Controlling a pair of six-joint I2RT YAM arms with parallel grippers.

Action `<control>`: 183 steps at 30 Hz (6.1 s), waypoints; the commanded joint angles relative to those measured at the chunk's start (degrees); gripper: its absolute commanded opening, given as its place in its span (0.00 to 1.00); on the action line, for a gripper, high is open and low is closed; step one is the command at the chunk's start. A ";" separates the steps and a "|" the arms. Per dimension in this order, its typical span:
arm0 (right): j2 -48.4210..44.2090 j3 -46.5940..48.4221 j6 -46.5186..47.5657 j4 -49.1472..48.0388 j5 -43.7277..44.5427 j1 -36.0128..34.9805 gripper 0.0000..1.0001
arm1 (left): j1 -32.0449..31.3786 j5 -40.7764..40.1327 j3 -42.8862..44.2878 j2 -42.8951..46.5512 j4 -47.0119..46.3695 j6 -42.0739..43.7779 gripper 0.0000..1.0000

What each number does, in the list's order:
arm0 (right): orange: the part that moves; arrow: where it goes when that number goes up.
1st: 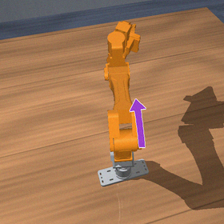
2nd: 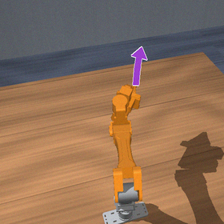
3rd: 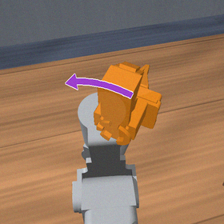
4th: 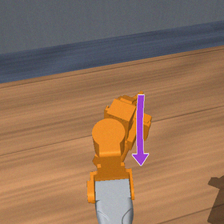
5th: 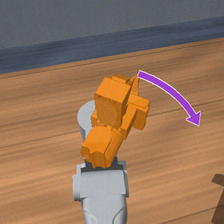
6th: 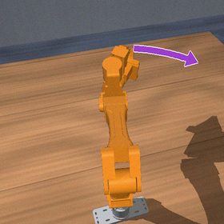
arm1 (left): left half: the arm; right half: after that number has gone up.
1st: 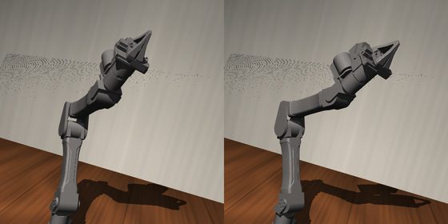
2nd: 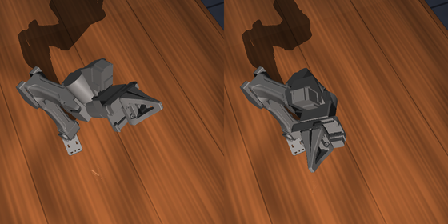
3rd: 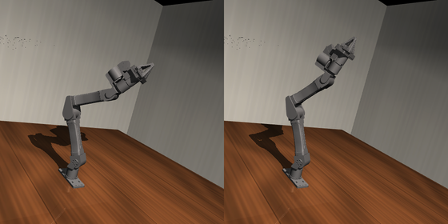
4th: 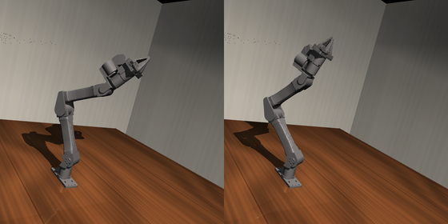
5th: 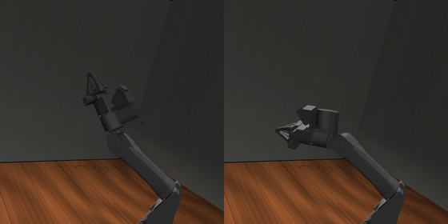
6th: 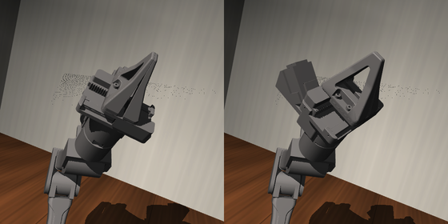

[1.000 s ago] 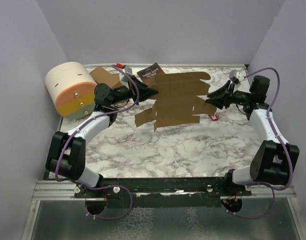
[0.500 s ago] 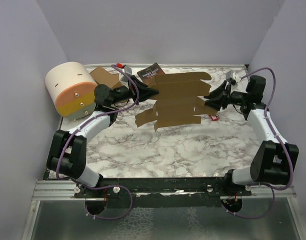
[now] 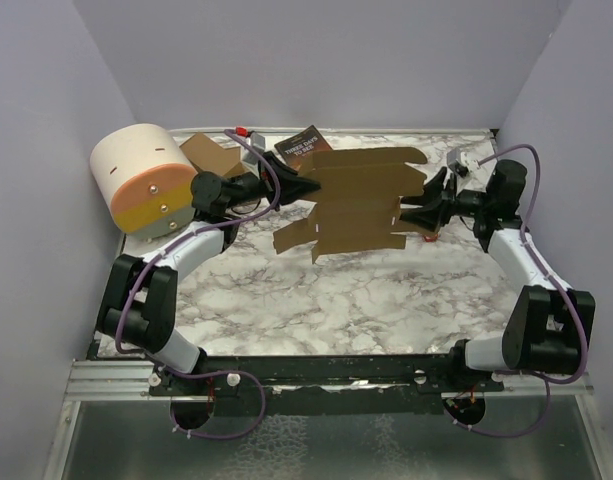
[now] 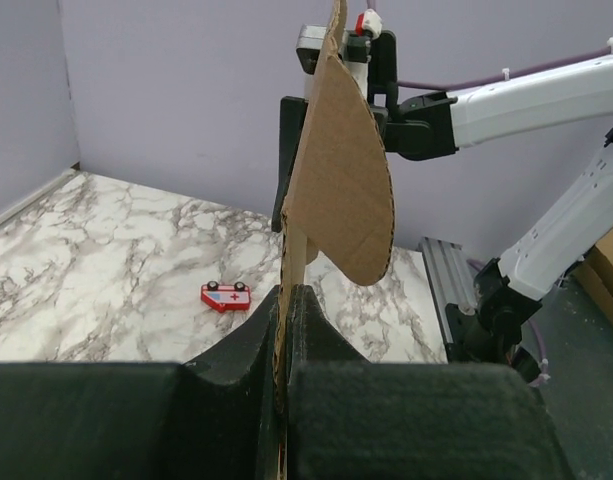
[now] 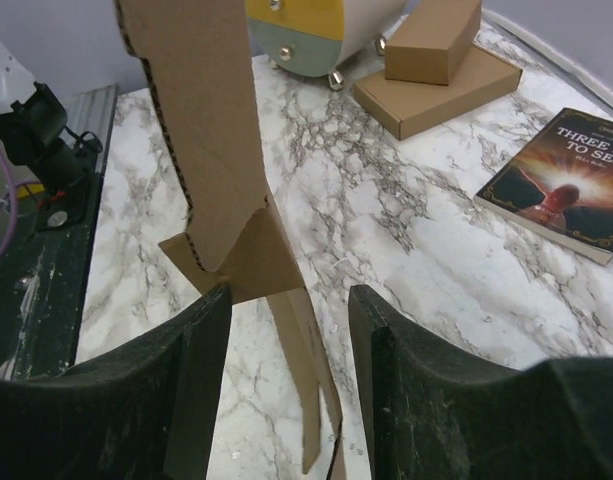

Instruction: Fold the paper box

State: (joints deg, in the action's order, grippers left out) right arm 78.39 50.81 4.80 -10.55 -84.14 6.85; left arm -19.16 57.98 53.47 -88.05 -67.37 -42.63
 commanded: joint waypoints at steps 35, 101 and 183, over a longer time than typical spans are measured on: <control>-3.58 -3.39 -10.46 -16.38 -6.19 -1.93 0.15 | -0.59 2.32 1.75 -4.25 -14.31 -9.14 0.00; -9.04 7.14 41.62 49.96 6.51 2.67 0.56 | 1.85 -8.50 -4.52 -6.27 -19.76 -7.12 0.00; 2.58 32.48 44.75 70.16 10.52 -6.15 0.01 | -3.76 1.33 0.75 -7.11 -7.45 2.61 0.05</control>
State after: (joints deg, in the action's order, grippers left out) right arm 80.82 83.26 50.28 59.77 -72.71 1.06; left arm -23.68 60.93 53.15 -96.53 -73.89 -39.46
